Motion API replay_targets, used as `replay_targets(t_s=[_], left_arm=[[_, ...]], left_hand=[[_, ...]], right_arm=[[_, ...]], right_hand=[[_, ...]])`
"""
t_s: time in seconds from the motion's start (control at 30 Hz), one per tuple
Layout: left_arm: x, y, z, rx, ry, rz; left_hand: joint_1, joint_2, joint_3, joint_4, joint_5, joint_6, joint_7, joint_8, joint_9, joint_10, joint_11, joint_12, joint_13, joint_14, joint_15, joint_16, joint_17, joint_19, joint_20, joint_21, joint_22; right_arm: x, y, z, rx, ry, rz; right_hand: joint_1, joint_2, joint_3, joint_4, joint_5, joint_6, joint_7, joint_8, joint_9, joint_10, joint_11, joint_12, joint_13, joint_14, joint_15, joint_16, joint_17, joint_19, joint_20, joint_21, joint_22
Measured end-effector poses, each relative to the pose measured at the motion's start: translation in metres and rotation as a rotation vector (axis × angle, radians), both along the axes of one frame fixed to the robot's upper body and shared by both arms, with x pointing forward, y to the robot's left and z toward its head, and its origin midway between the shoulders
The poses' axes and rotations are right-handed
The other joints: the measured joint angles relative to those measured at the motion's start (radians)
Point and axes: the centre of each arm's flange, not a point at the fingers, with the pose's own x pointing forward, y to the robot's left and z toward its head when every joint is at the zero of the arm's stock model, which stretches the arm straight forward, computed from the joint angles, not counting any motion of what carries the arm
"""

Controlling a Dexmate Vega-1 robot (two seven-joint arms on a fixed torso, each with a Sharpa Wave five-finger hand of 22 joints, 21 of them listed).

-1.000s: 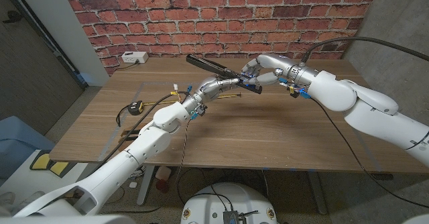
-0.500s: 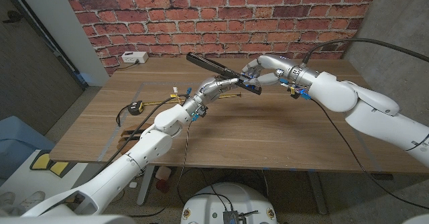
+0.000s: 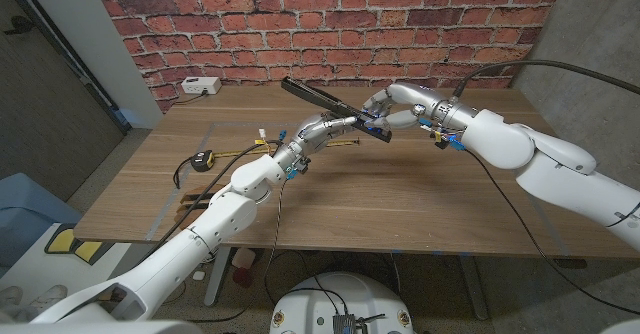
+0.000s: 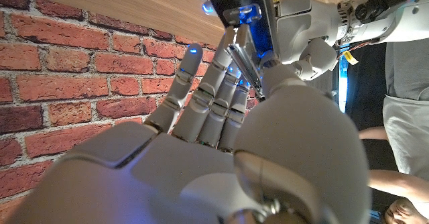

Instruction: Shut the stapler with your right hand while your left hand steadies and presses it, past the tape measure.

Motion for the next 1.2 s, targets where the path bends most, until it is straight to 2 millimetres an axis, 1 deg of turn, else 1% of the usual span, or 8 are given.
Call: replay_targets(t_s=[0.07, 0.3, 0.43, 0.63, 0.73, 0.87, 1.0, 1.2], left_arm=[[0.0008, -0.0002, 0.0006, 0.005, 0.0, -0.002], [0.0028, -0.0006, 0.0015, 0.016, 0.001, -0.012], [0.0033, -0.0006, 0.0017, 0.022, 0.001, -0.015], [0.0045, 0.0007, 0.0018, 0.029, 0.004, -0.013], [0.0047, 0.0007, 0.0018, 0.034, 0.004, -0.015], [0.0047, 0.0011, 0.0023, 0.036, 0.004, -0.014], [0.0043, 0.0009, 0.0033, 0.039, 0.003, -0.016], [0.0039, 0.0007, 0.0048, 0.041, 0.0, -0.021]], left_hand=[[0.0, 0.0, 0.0, 0.0, 0.001, 0.001, -0.001, -0.001, 0.002, 0.004, -0.004, -0.001, 0.001, 0.0, 0.0, -0.003, -0.004, 0.0, 0.0, 0.0, 0.0], [0.0, 0.0, -0.008, 0.008, 0.004, -0.007, -0.012, -0.001, 0.011, 0.005, -0.013, -0.001, 0.005, 0.0, 0.0, -0.017, -0.009, 0.0, 0.0, 0.0, 0.0], [-0.009, 0.009, -0.018, 0.018, 0.014, -0.029, -0.035, -0.004, 0.026, -0.002, -0.024, -0.009, 0.009, 0.0, 0.0, -0.033, -0.018, 0.0, 0.0, 0.0, -0.002], [-0.002, 0.021, -0.02, 0.023, 0.019, -0.031, -0.041, -0.003, 0.037, -0.013, -0.022, -0.018, 0.014, 0.005, 0.005, -0.037, -0.019, 0.0, 0.0, 0.008, -0.003], [0.005, 0.03, -0.02, 0.024, 0.019, -0.033, -0.042, 0.0, 0.039, -0.014, -0.021, -0.022, 0.014, 0.005, 0.005, -0.043, -0.023, 0.0, 0.0, 0.008, -0.003], [0.007, 0.032, -0.024, 0.028, 0.026, -0.036, -0.046, -0.001, 0.04, -0.014, -0.021, -0.024, 0.019, 0.005, 0.005, -0.046, -0.023, -0.004, -0.004, 0.008, -0.003], [0.007, 0.032, -0.024, 0.028, 0.027, -0.037, -0.046, 0.0, 0.047, -0.014, -0.021, -0.024, 0.02, 0.005, 0.005, -0.046, -0.023, -0.004, -0.004, 0.008, -0.003], [0.007, 0.032, -0.028, 0.032, 0.027, -0.037, -0.046, 0.001, 0.052, -0.014, -0.021, -0.024, 0.023, 0.005, 0.005, -0.05, -0.023, -0.004, -0.004, 0.008, -0.002]], right_arm=[[-0.0001, -0.0001, -0.0002, 0.003, -0.002, 0.002], [-0.0005, -0.0001, -0.0009, 0.011, -0.006, 0.004], [-0.0012, 0.0, -0.0004, 0.019, -0.013, 0.002], [-0.0015, -0.0001, 0.0005, 0.028, -0.025, -0.004], [-0.0015, -0.0001, 0.0008, 0.035, -0.03, -0.006], [-0.0016, 0.0, -0.0002, 0.044, -0.037, -0.008], [-0.0016, -0.0018, -0.0003, 0.057, -0.046, -0.014], [-0.0014, -0.0044, -0.0022, 0.072, -0.052, -0.024]], right_hand=[[-0.002, 0.002, -0.001, 0.001, 0.0, -0.004, 0.004, -0.006, 0.0, 0.0, 0.0, -0.003, -0.006, 0.0, 0.0, -0.005, -0.006, 0.0, 0.0, 0.001, 0.0], [-0.04, 0.025, -0.05, 0.024, 0.0, -0.065, 0.025, -0.032, -0.008, 0.008, 0.008, -0.013, -0.023, -0.006, 0.001, -0.035, -0.017, 0.008, 0.0, 0.001, -0.005], [-0.141, -0.003, -0.09, 0.051, -0.006, -0.104, 0.032, -0.04, -0.023, 0.016, 0.006, -0.022, -0.037, -0.022, 0.005, -0.049, -0.064, 0.017, -0.002, -0.007, -0.009], [-0.26, -0.073, -0.146, 0.084, -0.024, -0.126, 0.054, -0.04, -0.045, -0.019, 0.04, -0.052, -0.063, -0.078, 0.033, -0.079, -0.132, 0.02, 0.002, -0.031, -0.009], [-0.312, -0.095, -0.167, 0.1, -0.024, -0.151, 0.057, -0.04, -0.056, -0.054, 0.045, -0.072, -0.08, -0.133, 0.05, -0.095, -0.169, 0.023, 0.006, -0.049, -0.009], [-0.368, -0.12, -0.19, 0.111, -0.024, -0.22, 0.057, -0.04, -0.078, -0.147, 0.066, -0.129, -0.106, -0.261, 0.087, -0.096, -0.223, -0.024, 0.038, -0.098, -0.009], [-0.377, -0.118, -0.2, 0.102, -0.024, -0.272, 0.05, -0.04, -0.093, -0.253, 0.078, -0.19, -0.118, -0.383, 0.124, -0.096, -0.243, -0.07, 0.067, -0.141, -0.009], [-0.378, -0.117, -0.21, 0.092, -0.024, -0.336, 0.042, -0.04, -0.104, -0.341, 0.078, -0.242, -0.119, -0.495, 0.146, -0.091, -0.252, -0.111, 0.097, -0.181, -0.009]])
